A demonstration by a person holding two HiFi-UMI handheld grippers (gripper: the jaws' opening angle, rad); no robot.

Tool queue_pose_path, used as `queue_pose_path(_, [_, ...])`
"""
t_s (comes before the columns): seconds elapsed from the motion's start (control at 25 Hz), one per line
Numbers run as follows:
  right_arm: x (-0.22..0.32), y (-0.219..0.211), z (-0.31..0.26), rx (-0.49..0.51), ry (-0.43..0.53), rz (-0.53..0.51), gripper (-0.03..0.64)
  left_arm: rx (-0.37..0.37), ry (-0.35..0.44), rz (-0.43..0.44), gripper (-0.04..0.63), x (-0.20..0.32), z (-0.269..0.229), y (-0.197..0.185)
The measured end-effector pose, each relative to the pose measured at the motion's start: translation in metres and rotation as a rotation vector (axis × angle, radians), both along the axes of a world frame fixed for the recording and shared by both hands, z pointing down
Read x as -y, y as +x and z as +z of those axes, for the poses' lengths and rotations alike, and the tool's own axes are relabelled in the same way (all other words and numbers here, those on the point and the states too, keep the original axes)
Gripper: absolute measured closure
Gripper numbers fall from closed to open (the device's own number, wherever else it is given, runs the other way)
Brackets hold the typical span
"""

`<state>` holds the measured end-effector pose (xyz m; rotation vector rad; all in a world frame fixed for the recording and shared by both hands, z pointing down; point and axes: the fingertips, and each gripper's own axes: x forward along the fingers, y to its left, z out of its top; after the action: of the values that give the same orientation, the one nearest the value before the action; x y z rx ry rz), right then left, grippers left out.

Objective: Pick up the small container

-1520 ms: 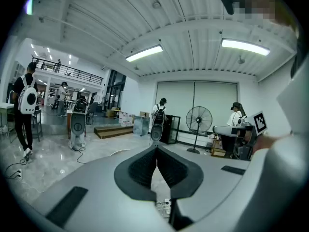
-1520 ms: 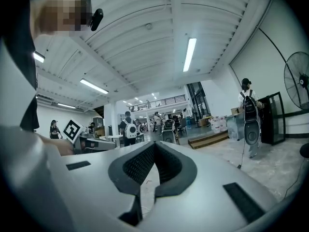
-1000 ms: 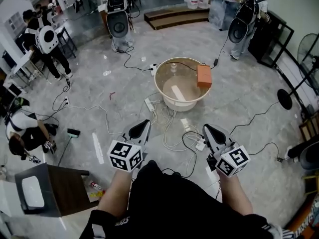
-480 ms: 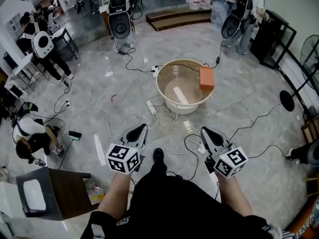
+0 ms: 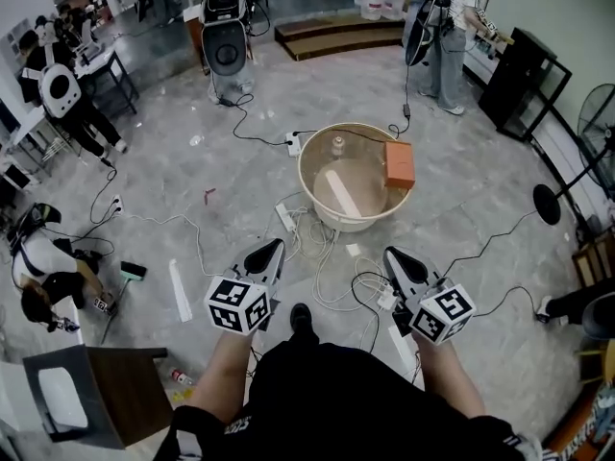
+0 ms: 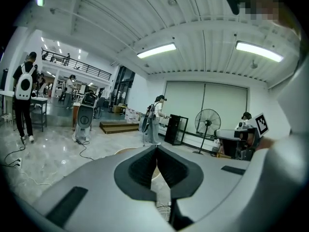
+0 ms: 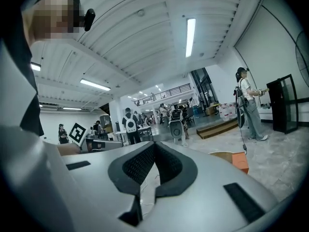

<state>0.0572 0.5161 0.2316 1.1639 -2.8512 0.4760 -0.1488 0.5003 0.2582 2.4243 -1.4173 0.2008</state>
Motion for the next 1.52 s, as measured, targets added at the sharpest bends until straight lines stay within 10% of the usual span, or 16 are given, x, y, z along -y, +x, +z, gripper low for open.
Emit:
queue_pose_path(0.92, [0.154, -0.146, -0.004, -0.087, -0.061, 0.025, 0.603, -0.095, 0.004, 0.029, 0.578, 0.163, 0.008, -0.136])
queue_pose_path(1.52, [0.238, -0.147, 0.013, -0.096, -0.067, 0.006, 0.603, -0.080, -0.022, 0.023, 0.578, 0.234, 0.021, -0.127])
